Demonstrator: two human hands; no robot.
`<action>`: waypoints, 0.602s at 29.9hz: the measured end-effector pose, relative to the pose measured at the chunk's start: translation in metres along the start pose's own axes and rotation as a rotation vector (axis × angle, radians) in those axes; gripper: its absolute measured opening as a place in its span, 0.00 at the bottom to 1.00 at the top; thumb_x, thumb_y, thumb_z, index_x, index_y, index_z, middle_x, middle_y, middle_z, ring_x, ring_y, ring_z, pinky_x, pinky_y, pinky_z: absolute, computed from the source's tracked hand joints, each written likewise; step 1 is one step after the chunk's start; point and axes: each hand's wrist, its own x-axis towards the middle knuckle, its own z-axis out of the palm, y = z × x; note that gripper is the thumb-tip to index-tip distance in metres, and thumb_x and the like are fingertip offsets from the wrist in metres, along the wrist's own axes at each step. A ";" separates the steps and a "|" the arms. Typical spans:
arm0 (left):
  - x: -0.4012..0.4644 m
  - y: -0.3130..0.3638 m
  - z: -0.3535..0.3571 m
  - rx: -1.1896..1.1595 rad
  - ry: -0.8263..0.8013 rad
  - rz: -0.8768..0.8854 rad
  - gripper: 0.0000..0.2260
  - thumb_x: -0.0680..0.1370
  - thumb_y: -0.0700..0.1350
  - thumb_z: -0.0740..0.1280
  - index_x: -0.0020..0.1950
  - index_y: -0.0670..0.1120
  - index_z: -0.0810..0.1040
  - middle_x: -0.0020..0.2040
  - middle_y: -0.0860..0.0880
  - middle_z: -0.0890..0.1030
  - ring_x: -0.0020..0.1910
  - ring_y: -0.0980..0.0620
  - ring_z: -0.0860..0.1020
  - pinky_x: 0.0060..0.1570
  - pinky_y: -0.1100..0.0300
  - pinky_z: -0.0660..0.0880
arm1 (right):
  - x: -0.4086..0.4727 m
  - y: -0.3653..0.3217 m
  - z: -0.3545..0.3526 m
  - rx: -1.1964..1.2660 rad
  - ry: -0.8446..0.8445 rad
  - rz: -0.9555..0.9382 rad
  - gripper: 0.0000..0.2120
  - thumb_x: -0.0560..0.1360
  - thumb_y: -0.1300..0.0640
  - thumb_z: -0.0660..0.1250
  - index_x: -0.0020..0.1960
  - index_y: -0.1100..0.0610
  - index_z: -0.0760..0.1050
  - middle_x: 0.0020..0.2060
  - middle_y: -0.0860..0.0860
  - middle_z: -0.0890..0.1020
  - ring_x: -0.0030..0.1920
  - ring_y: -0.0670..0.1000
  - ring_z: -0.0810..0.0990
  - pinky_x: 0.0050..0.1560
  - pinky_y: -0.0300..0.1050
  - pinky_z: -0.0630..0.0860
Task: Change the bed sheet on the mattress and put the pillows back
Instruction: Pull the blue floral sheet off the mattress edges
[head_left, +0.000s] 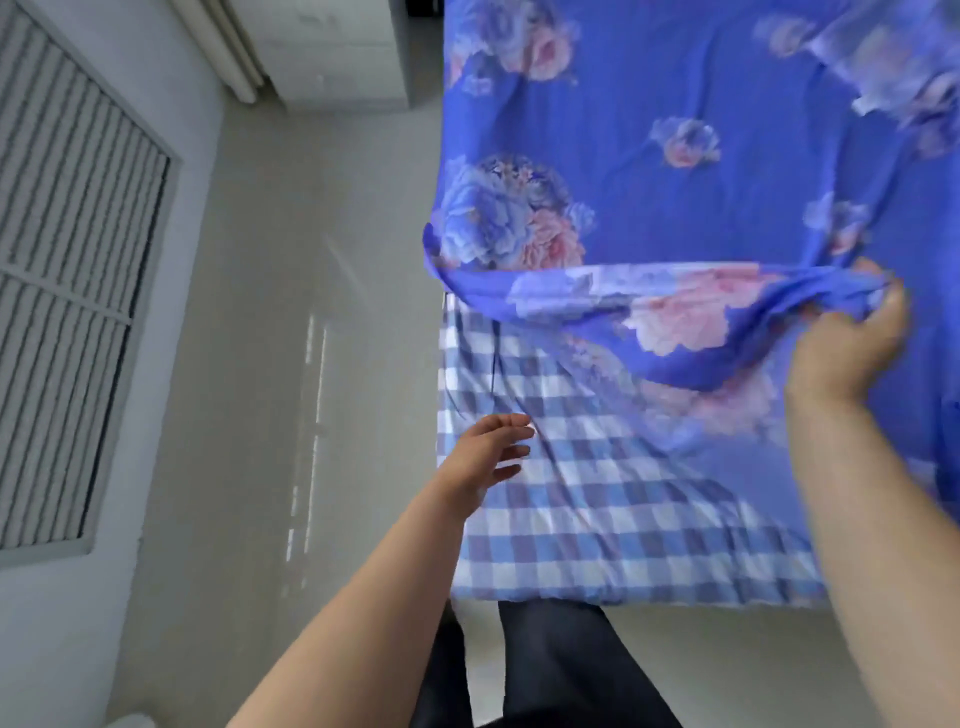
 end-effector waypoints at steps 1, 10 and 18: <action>0.000 0.008 -0.003 0.017 -0.001 0.011 0.06 0.77 0.40 0.65 0.48 0.51 0.77 0.46 0.53 0.81 0.45 0.53 0.78 0.45 0.61 0.72 | 0.014 -0.013 0.003 -0.025 0.094 -0.087 0.16 0.69 0.59 0.57 0.53 0.55 0.77 0.51 0.57 0.81 0.53 0.49 0.79 0.58 0.48 0.75; 0.008 0.106 -0.101 0.399 -0.132 0.087 0.05 0.79 0.40 0.63 0.50 0.50 0.76 0.48 0.51 0.81 0.43 0.53 0.78 0.44 0.61 0.72 | -0.160 0.012 0.126 -0.825 -0.962 0.265 0.21 0.77 0.52 0.65 0.66 0.61 0.71 0.63 0.57 0.76 0.62 0.57 0.75 0.58 0.46 0.70; 0.026 0.202 -0.223 0.517 -0.025 0.103 0.08 0.80 0.40 0.58 0.55 0.48 0.75 0.47 0.52 0.79 0.42 0.55 0.77 0.43 0.62 0.72 | -0.262 -0.069 0.238 -0.583 -1.120 0.346 0.16 0.77 0.51 0.61 0.31 0.49 0.66 0.31 0.44 0.72 0.31 0.43 0.70 0.33 0.37 0.65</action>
